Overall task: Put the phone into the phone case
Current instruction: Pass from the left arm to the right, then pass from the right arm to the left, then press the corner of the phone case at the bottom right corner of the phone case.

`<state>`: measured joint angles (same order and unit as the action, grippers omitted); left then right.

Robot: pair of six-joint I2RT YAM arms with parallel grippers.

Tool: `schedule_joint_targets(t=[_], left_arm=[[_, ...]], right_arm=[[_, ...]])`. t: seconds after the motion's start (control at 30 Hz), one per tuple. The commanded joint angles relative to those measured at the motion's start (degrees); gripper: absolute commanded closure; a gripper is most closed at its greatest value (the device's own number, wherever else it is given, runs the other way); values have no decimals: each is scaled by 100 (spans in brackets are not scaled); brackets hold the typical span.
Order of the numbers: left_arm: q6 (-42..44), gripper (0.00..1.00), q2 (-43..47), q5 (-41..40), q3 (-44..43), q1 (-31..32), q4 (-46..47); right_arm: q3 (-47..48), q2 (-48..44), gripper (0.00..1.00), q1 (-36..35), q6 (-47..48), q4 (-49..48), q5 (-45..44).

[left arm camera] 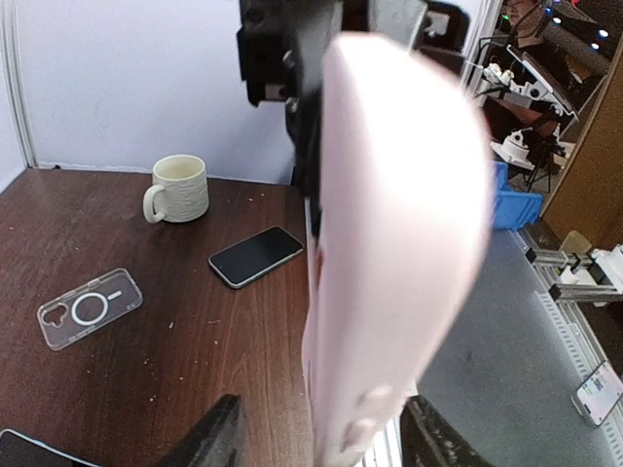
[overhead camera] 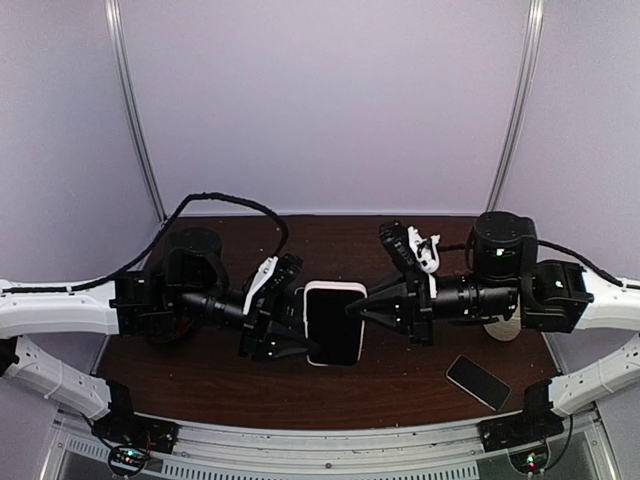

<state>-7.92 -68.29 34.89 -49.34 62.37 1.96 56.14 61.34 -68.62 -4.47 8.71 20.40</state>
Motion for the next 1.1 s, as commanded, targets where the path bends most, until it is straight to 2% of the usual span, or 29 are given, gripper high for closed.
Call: schedule_joint_targets(t=[0.0, 0.03, 0.1, 0.2, 0.23, 0.3, 0.37, 0.4, 0.43, 0.5, 0.57, 0.63, 0.7, 0.87, 0.93, 0.97, 1.0, 1.07], left_arm=[[-360, 48, -270, -73, -156, 17, 573], [-420, 52, -305, -36, -181, 19, 639], [-496, 65, -341, 18, -190, 29, 780], [-495, 96, -291, 40, -169, 38, 841], [-485, 100, -253, 10, -145, 36, 844], [-482, 100, -169, -28, -80, 38, 887], [-477, 100, -73, -48, 0, 38, 971], [-474, 100, -22, -58, 23, 38, 1009], [-478, 100, 23, -63, 39, 36, 1046], [-455, 100, 95, -70, 65, 38, 1089], [-443, 100, 143, -69, 74, 38, 1109], [-445, 100, 158, -80, 84, 38, 1105], [-447, 100, 158, -75, 91, 38, 1114], [-452, 100, 145, -62, 90, 38, 1105], [-449, 100, 152, -62, 91, 38, 1097], [-453, 100, 165, -68, 89, 37, 1092], [-448, 100, 175, -64, 88, 31, 1089], [-444, 100, 184, -68, 87, 34, 1070]], right_arm=[[-30, -214, 100, 26, -54, -1123, -248], [-33, -209, 100, 30, -58, -1169, -255], [-13, -162, 100, 31, -54, -1183, -249], [35, -85, 100, 31, -48, -1155, -209], [33, -74, 100, 32, -53, -1141, -196], [1, -78, 98, 32, -40, -1074, -188], [-103, -92, 57, 36, -14, -948, -170], [-182, -91, 40, 37, 6, -914, -179], [-291, -84, 29, 40, -2, -790, -196], [-514, -42, 20, 47, -80, -769, -148], [-743, 3, 19, 50, -220, -850, 29], [-946, 33, 21, 50, -362, -1199, 228], [-1099, 65, 28, 50, -496, -1398, 294], [-1252, 139, 59, 55, -630, -1791, 295], [-1227, 160, 79, 63, -599, -1777, 317], [-1208, 166, 93, 67, -575, -1745, 315], [-1184, 167, 100, 76, -572, -1696, 288], [-1138, 151, 100, 98, -577, -1569, 267]])
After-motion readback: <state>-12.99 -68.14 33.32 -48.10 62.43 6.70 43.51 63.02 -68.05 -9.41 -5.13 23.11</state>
